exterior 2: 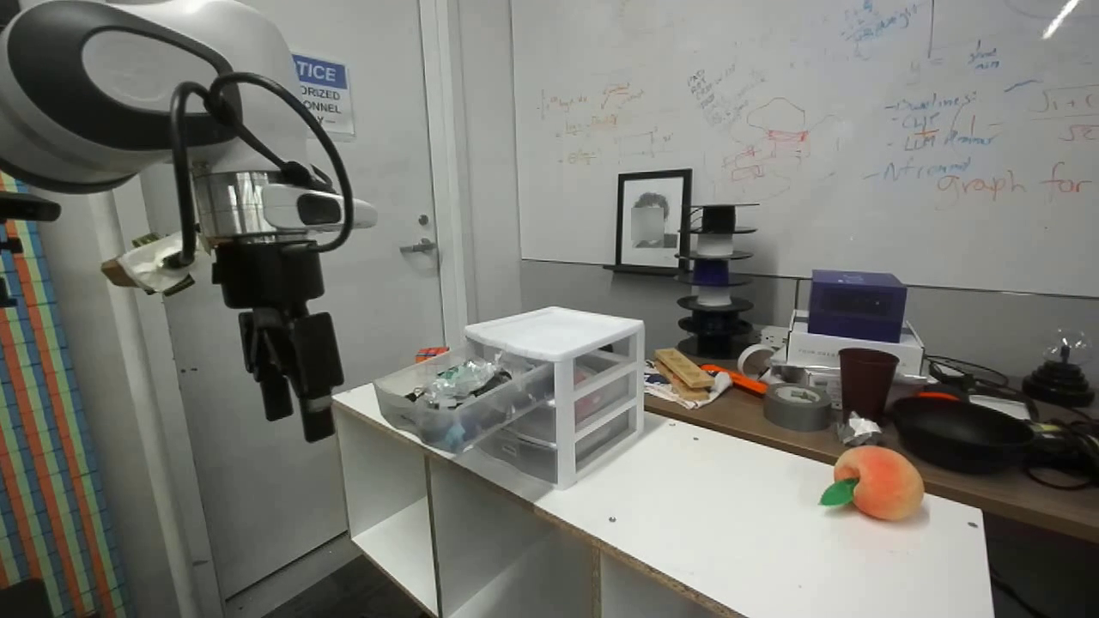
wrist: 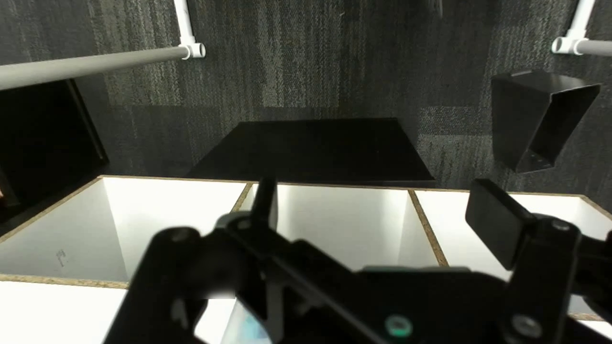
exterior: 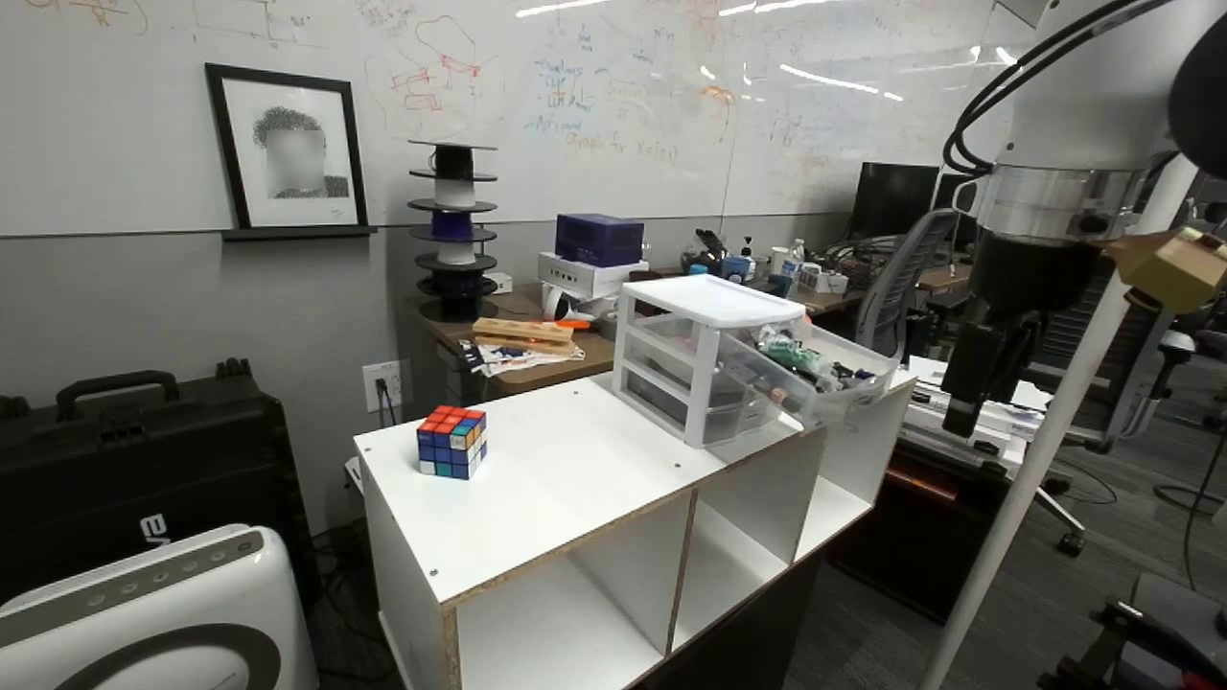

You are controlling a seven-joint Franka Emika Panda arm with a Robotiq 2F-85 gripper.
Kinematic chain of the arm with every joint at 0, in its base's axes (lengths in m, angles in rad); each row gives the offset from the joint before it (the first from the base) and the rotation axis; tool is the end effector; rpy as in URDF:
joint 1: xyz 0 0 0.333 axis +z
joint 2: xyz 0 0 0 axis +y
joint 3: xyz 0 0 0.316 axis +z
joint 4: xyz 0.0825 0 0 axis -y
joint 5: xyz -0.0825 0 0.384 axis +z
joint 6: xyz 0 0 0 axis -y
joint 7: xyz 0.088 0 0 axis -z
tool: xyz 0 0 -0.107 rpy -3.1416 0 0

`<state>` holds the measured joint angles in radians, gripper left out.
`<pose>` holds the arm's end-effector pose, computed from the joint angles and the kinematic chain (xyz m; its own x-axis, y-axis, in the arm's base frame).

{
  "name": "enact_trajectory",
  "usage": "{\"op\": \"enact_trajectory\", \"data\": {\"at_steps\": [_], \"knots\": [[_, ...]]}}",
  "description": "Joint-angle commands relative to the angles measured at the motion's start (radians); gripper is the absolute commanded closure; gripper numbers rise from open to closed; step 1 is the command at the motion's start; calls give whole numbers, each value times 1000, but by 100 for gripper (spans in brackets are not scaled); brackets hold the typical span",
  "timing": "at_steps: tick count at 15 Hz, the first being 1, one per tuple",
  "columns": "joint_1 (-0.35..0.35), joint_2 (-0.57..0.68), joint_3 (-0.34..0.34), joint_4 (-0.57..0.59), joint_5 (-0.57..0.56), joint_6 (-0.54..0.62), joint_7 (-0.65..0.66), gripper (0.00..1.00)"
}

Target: Put the silver object, battery, and plastic bag on the table into the open drawer and then close the drawer

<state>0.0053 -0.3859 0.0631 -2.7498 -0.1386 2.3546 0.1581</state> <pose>0.3722 0.0219 0.3331 1.0000 0.0042 0.0021 0.0039 -0.9926 0.1215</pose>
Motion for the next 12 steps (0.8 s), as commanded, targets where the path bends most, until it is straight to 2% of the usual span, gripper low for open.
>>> {"op": "enact_trajectory", "data": {"at_steps": [1, 2, 3, 4, 12], "knots": [[-17, 41, -44, 6, 5, 71, -95, 0], [-21, 115, -51, 56, 5, 93, -108, 0], [-21, 138, -60, 69, 11, 106, -126, 25], [-20, 167, -68, 87, 16, 121, -143, 26], [-3, 341, -72, 229, 77, 145, -221, 88]]}}
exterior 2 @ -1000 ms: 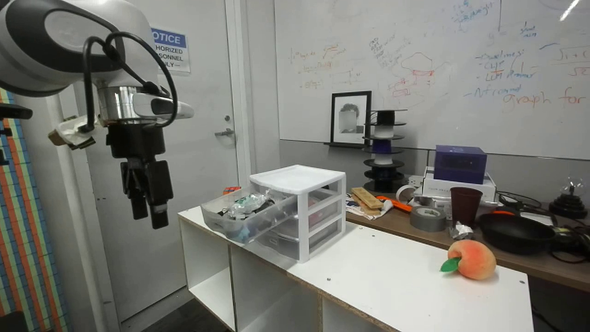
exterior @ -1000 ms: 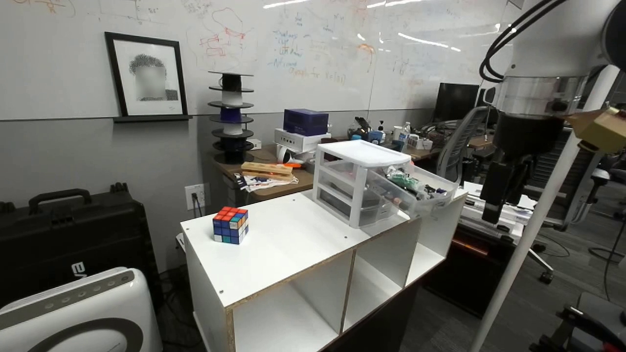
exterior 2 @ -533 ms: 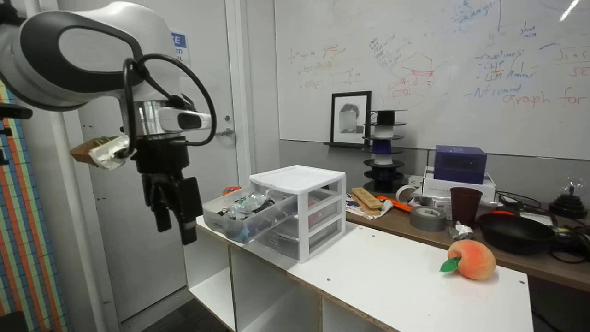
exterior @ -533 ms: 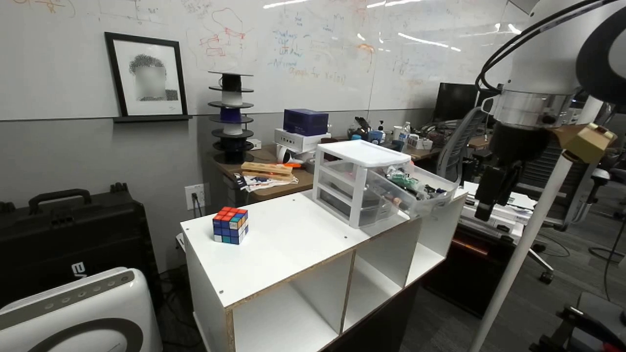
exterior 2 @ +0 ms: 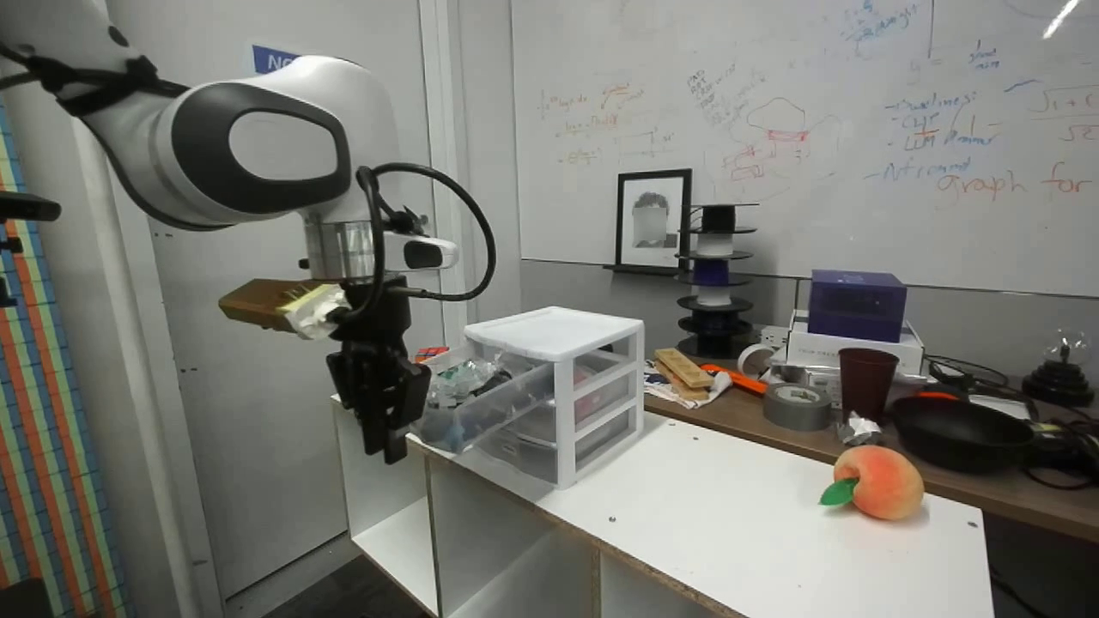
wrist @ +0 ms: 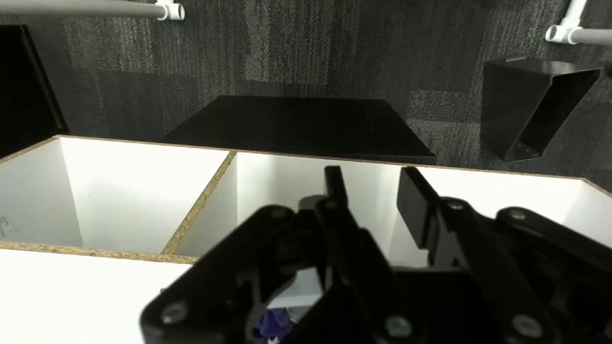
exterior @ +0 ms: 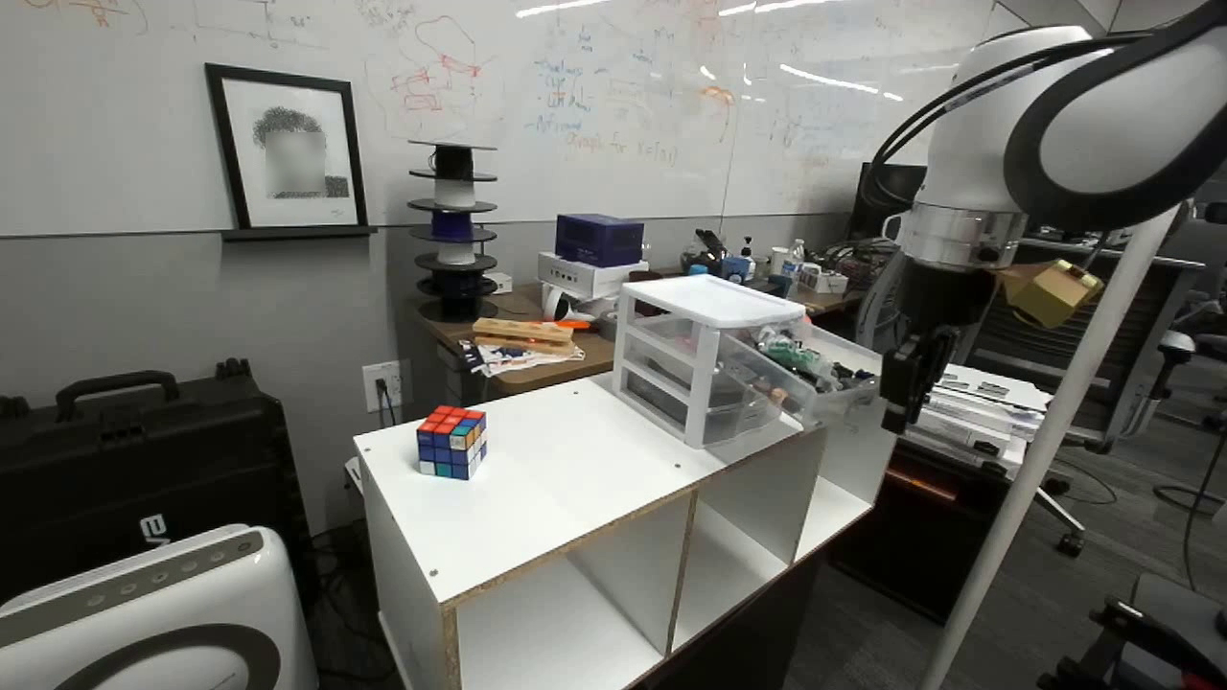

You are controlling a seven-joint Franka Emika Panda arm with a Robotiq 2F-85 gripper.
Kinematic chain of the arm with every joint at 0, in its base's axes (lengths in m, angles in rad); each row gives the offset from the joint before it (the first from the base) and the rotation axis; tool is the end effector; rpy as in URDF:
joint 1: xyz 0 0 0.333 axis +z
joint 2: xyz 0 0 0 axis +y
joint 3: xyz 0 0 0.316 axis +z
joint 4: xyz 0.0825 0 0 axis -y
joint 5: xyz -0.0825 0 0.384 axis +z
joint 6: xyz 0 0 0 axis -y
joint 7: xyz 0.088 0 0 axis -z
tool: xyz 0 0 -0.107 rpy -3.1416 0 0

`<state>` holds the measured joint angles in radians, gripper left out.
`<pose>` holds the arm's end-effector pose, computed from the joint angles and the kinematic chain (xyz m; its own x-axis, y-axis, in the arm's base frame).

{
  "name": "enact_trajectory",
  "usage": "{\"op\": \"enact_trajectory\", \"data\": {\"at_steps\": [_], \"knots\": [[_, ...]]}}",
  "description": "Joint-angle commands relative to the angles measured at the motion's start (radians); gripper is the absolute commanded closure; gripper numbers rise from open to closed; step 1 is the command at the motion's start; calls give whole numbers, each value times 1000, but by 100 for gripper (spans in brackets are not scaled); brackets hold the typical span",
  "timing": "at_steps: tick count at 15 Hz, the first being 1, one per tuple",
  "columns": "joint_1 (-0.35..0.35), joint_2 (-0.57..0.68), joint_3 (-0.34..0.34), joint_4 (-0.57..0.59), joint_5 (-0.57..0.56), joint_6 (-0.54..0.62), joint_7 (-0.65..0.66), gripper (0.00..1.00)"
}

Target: Put the silver object, battery, and plastic bag on the table into the open drawer and then close the drawer

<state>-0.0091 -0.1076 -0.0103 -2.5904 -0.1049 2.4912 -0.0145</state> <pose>0.4372 -0.0079 0.2966 0.9969 0.0785 0.0049 0.0780 -0.9950 0.0631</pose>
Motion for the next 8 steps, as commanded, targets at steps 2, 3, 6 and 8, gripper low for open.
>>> {"op": "enact_trajectory", "data": {"at_steps": [2, 3, 6, 8], "knots": [[11, 92, 6, 104, 45, 24, -44, 94], [12, 102, 9, 116, 46, 28, -42, 97], [9, 144, 8, 162, 43, 49, -27, 95], [6, 121, 6, 139, 22, 63, -5, 94]]}}
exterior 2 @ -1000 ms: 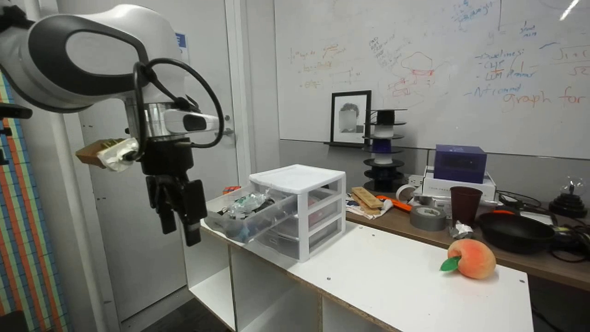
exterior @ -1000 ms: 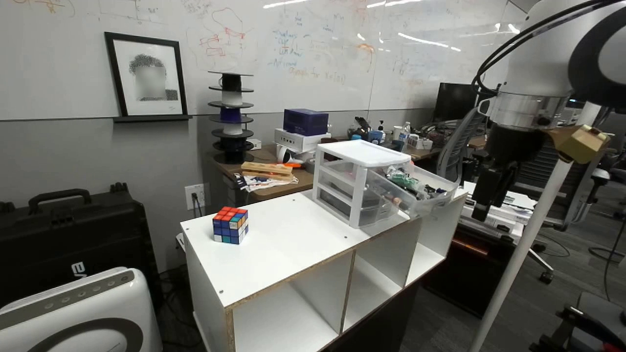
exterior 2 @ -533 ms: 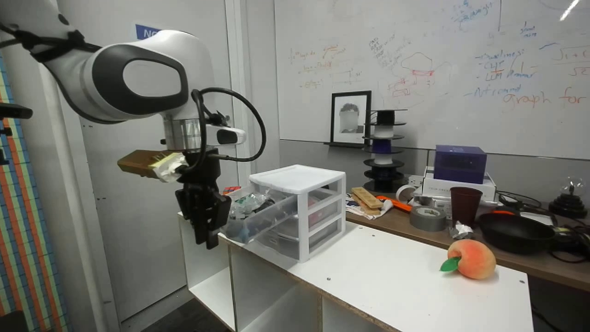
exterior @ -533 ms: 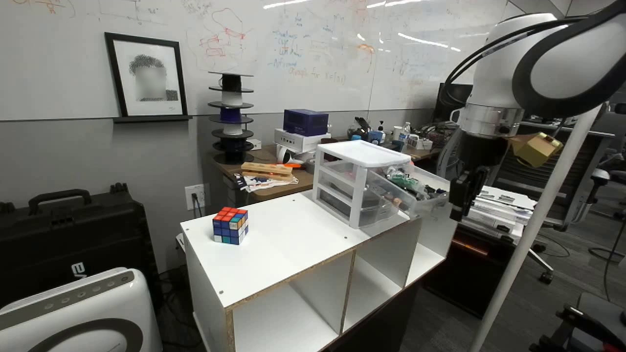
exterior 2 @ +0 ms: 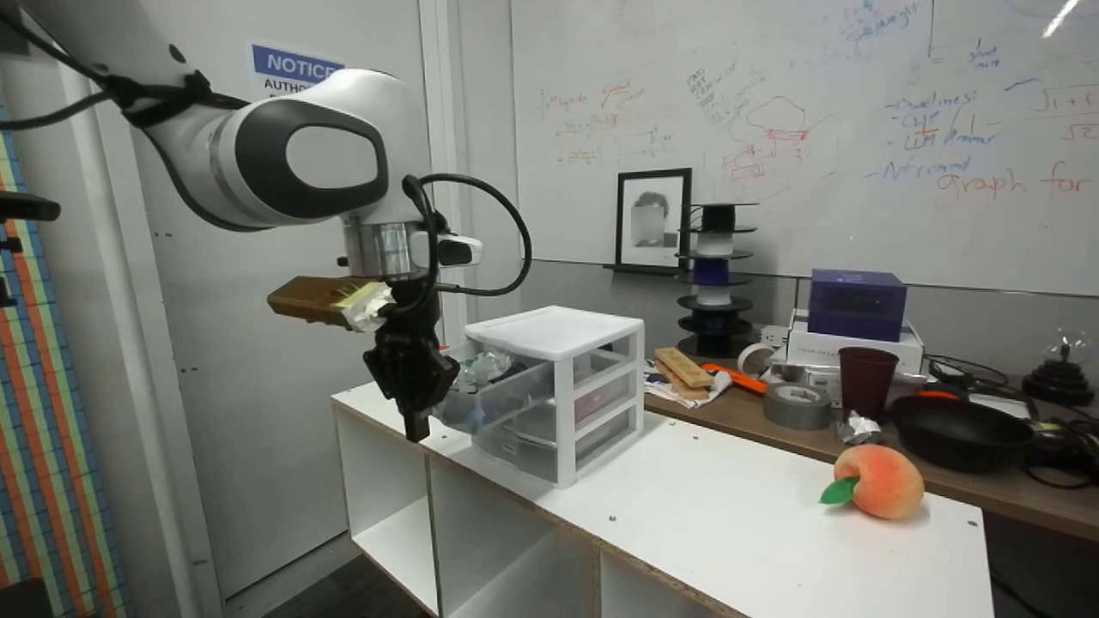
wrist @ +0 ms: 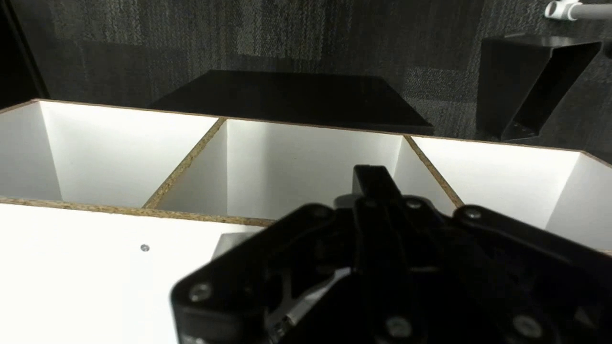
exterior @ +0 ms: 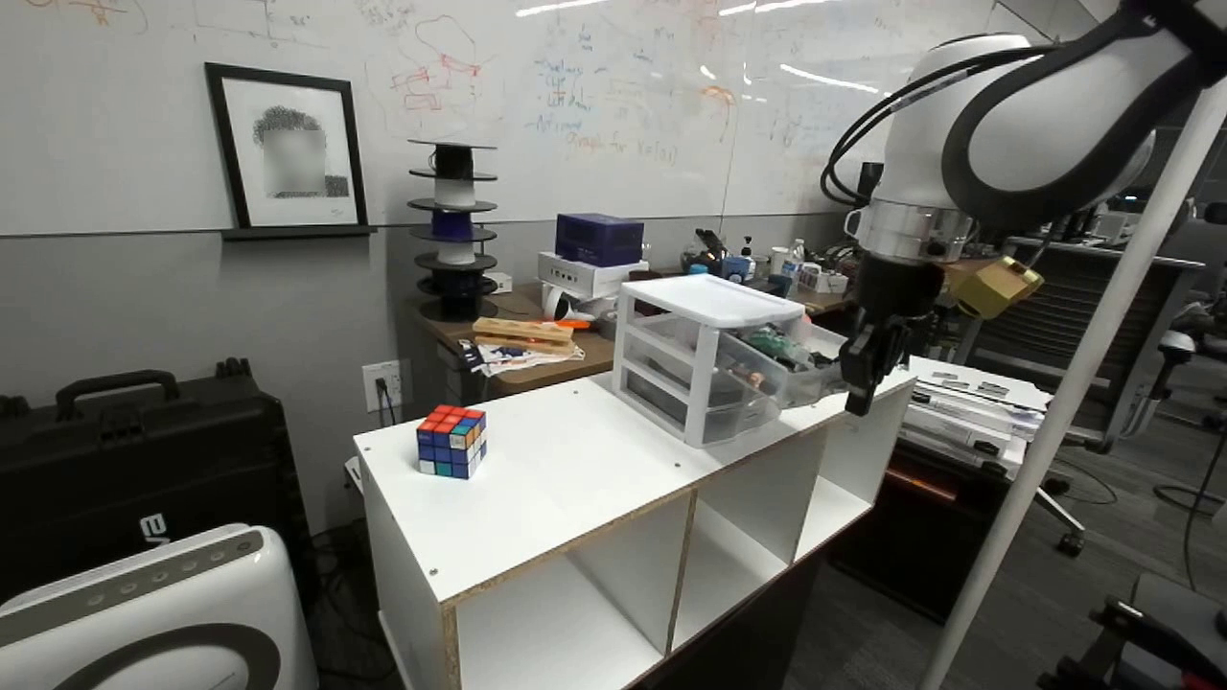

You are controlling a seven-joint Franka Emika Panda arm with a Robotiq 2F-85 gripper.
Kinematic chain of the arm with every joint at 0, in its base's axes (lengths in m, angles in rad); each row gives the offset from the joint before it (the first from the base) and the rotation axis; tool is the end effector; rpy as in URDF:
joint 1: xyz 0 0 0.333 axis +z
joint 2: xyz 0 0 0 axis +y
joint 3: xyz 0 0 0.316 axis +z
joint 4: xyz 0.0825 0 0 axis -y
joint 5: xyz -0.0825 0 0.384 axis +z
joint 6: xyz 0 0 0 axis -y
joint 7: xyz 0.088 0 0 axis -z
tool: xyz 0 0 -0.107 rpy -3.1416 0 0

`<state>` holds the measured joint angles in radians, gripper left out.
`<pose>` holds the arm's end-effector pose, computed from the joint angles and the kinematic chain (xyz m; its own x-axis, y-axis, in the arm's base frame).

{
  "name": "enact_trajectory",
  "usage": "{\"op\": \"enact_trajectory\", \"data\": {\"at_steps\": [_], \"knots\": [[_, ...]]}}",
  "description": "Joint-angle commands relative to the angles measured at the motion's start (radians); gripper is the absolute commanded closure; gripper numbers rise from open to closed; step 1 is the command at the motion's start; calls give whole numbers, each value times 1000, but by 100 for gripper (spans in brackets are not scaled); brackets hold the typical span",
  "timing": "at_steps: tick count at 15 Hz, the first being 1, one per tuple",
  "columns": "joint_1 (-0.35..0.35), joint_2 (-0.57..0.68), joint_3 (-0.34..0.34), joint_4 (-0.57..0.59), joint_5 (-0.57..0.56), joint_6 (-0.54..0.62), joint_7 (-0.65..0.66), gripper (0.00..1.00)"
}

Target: Put the silver object, battery, and plastic bag on the table into the open drawer and then close the drawer

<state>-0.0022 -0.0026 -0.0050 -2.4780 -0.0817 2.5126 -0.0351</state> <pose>0.4757 -0.0028 0.2946 0.9950 0.0938 0.0337 0.0920 -0.9944 0.0516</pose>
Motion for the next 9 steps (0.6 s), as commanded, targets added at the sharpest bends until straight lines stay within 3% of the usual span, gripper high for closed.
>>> {"op": "enact_trajectory", "data": {"at_steps": [1, 6, 9], "knots": [[-2, 9, -1, 17, -3, 50, 23, 94], [-9, 5, -8, 11, -42, 103, 108, 94], [-14, 8, -12, 11, -105, 142, 236, 95]]}}
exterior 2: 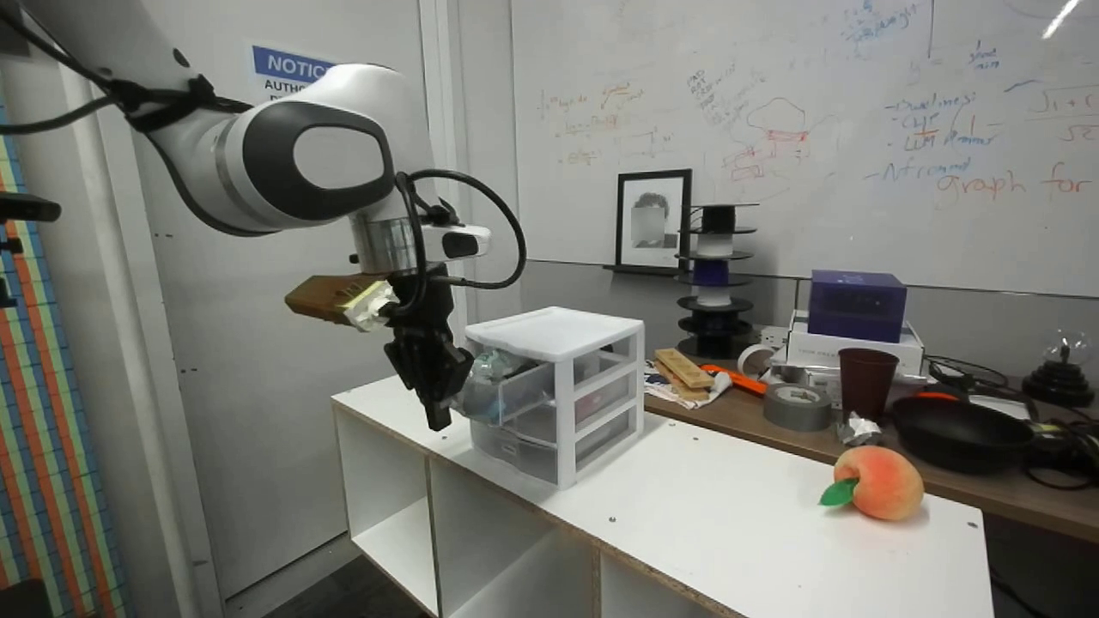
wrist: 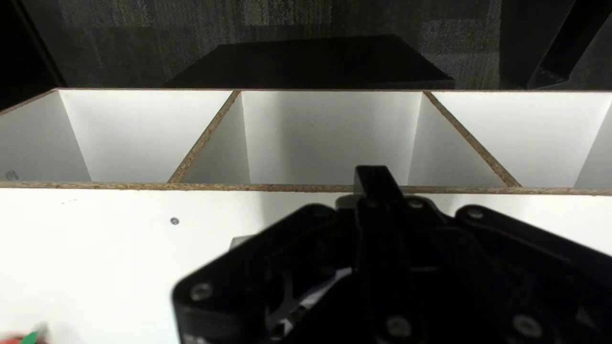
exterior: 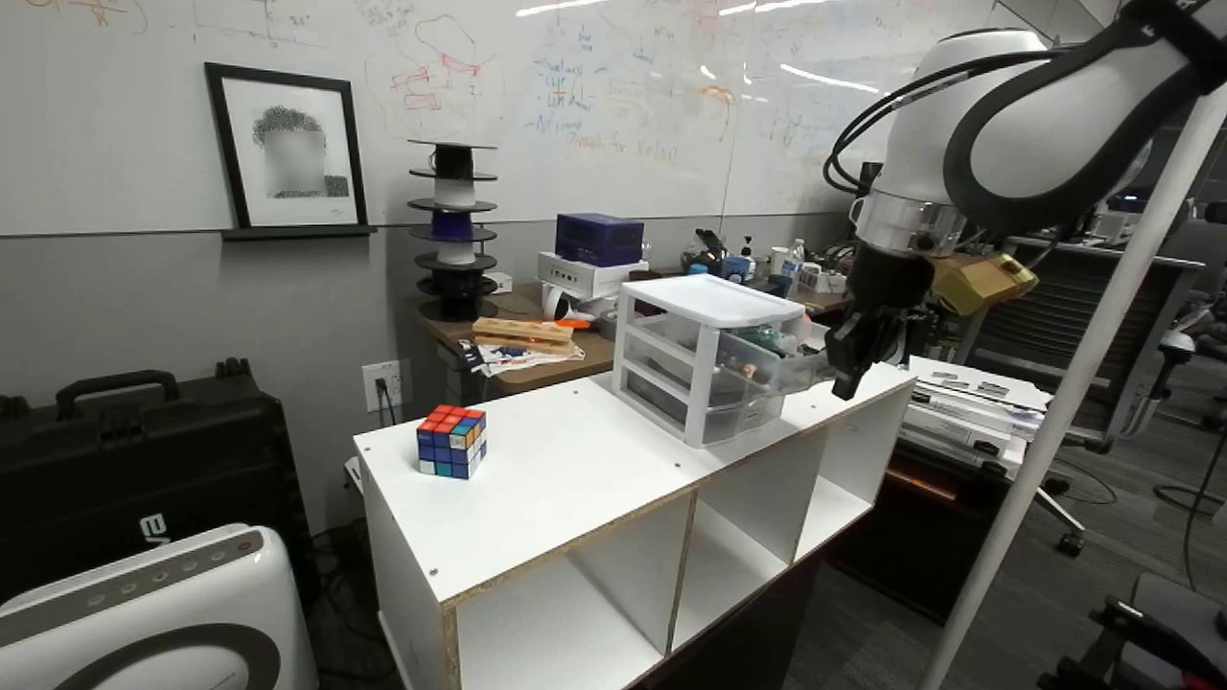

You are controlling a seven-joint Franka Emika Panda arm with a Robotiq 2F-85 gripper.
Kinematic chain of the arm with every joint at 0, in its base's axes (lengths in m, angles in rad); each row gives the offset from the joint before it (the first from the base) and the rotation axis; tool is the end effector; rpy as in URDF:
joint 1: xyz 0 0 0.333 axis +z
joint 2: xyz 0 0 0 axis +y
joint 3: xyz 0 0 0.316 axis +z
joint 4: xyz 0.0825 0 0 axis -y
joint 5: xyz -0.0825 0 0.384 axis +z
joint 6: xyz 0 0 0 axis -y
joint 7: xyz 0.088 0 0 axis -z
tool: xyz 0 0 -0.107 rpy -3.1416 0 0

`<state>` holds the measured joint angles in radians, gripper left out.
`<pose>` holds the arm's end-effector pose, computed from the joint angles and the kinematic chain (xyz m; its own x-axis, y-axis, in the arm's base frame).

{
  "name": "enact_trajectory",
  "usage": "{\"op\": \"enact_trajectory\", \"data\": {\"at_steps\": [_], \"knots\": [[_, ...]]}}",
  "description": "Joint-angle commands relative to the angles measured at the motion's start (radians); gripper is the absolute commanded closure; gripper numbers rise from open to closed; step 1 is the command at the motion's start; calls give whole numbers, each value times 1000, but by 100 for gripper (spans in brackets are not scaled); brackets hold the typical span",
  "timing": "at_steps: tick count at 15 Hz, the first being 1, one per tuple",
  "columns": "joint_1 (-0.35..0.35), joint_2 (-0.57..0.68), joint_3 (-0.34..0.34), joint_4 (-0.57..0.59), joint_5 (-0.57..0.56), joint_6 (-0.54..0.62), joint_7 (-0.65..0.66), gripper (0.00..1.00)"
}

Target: Put the silver object, battery, and plastic bag on the table into the open drawer and then close the drawer

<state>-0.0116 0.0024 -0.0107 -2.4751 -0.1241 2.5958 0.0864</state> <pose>0.4847 -0.0084 0.3013 0.9928 -0.0024 0.1201 -0.0104 -0.9978 0.0662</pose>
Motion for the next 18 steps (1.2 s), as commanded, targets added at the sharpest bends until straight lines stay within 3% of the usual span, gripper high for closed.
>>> {"op": "enact_trajectory", "data": {"at_steps": [1, 7, 13, 17, 18], "knots": [[-6, 4, -8, 9, -89, 67, 160, 94], [-12, 8, -17, 14, -293, 113, 442, 96], [-16, 11, -24, 20, -444, 144, 625, 96], [-9, 16, -17, 5, -359, 187, 589, 97], [-5, 20, -13, -5, -285, 218, 545, 97]]}}
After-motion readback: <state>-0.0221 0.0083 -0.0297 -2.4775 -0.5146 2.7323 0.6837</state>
